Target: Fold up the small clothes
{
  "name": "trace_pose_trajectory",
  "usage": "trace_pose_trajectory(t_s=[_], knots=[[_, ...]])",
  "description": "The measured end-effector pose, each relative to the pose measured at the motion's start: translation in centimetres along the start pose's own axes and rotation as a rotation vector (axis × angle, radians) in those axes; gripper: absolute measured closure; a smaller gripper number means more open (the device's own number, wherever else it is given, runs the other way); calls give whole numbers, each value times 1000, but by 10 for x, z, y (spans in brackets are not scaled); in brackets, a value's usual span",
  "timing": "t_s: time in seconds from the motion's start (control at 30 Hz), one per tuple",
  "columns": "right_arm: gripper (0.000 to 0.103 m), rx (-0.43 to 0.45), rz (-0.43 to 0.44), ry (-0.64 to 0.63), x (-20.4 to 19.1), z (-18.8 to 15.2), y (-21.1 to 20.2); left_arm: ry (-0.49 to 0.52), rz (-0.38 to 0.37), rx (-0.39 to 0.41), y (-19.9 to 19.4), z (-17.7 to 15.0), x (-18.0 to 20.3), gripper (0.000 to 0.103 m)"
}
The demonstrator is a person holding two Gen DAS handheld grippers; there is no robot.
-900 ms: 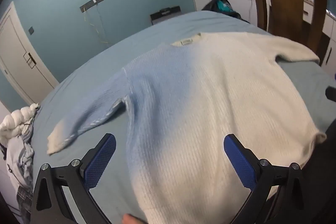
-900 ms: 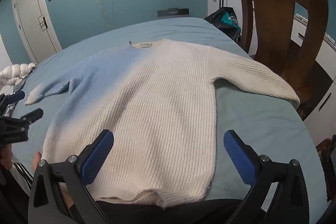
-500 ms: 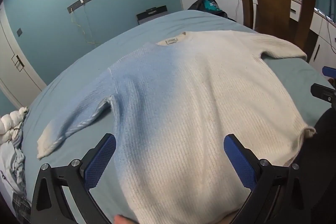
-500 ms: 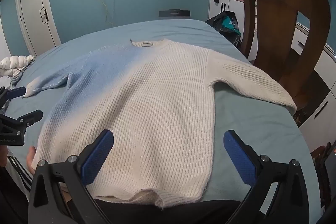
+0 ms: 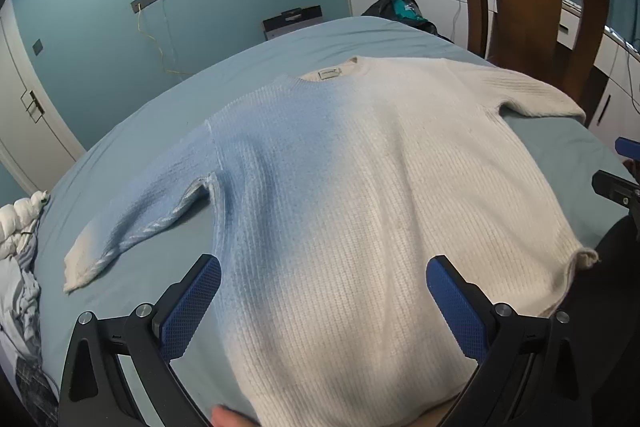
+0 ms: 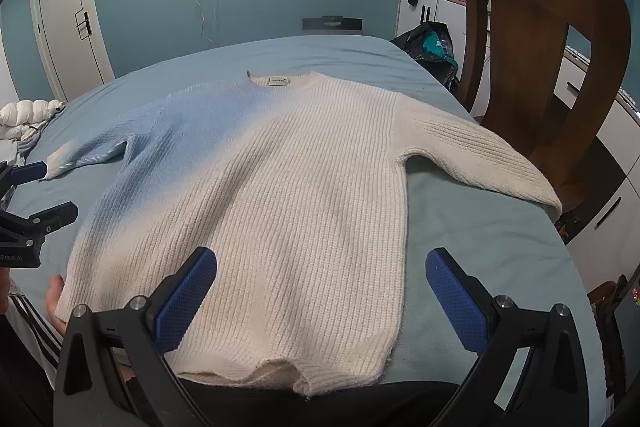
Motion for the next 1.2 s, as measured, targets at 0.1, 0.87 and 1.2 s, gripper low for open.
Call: trace_pose_trajectory(t_s=[0.1, 0.87, 1.2], knots=[[1, -3, 3, 2, 0, -1, 0, 2, 14, -7, 1, 8, 3, 0], [1, -17, 6, -5, -1, -1, 4, 37, 28, -15, 11, 9, 1, 0], [1, -27, 5, -12, -2, -3, 5, 39, 31, -19, 13, 8, 1, 0]])
Point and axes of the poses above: each gripper's, at about its wrist camera, not at the fingertips, and y roughly the way its jaws point, x to its right, z to its top, the point moved 5 cm from there along y, roughly the way its jaws point, and after that the axes turned 11 degrees about -y, right-handed, at the moved point
